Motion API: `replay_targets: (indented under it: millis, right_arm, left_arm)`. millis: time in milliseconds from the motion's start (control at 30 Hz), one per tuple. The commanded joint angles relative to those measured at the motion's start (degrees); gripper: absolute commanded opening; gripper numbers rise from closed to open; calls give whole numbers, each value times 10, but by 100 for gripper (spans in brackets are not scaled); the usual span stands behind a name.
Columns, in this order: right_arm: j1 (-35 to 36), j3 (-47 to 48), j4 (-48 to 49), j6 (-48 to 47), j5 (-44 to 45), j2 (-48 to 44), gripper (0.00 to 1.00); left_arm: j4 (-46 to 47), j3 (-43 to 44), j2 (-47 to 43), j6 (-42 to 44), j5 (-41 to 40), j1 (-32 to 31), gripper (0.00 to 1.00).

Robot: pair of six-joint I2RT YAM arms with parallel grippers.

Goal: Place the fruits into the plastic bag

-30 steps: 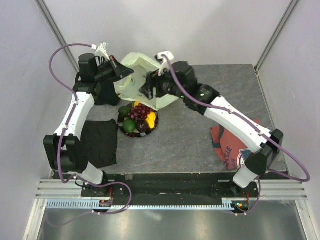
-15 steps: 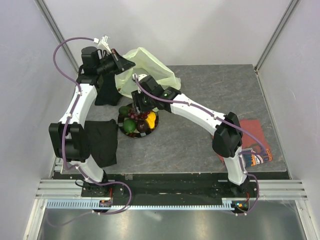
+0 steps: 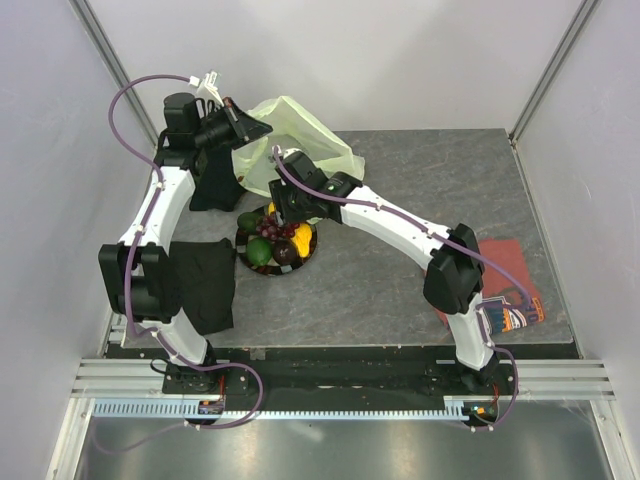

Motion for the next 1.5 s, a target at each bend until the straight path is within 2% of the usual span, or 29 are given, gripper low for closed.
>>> replay_targets:
  millis: [0, 67, 467, 900, 1100, 1200, 1233, 1333, 1467]
  right_arm:
    - [-6, 19, -3, 16, -11, 25, 49]
    - [-10, 19, -5, 20, -16, 27, 46]
    - [-19, 29, -6, 18, -30, 45, 43]
    - [-21, 34, -6, 16, -47, 57, 43]
    - [-25, 42, -7, 15, -48, 64, 37]
    - [-26, 45, -5, 15, -47, 64, 29]
    - [-26, 45, -4, 15, -47, 64, 22]
    - [-26, 44, 3, 10, -47, 57, 12]
    - [-25, 18, 32, 5, -88, 30, 6]
  left_arm:
    - [26, 17, -3, -11, 14, -1, 1]
    - [26, 16, -3, -13, 15, -1, 1]
    - [26, 11, -7, -10, 13, -1, 2]
    - [27, 9, -9, -11, 10, -1, 2]
    - [26, 9, -9, -13, 10, -1, 1]
    - [26, 9, -9, -12, 10, -1, 2]
    - [26, 9, -10, -12, 10, -1, 1]
    - [26, 8, -11, -10, 10, -1, 2]
    - [26, 9, -9, -7, 9, -1, 2]
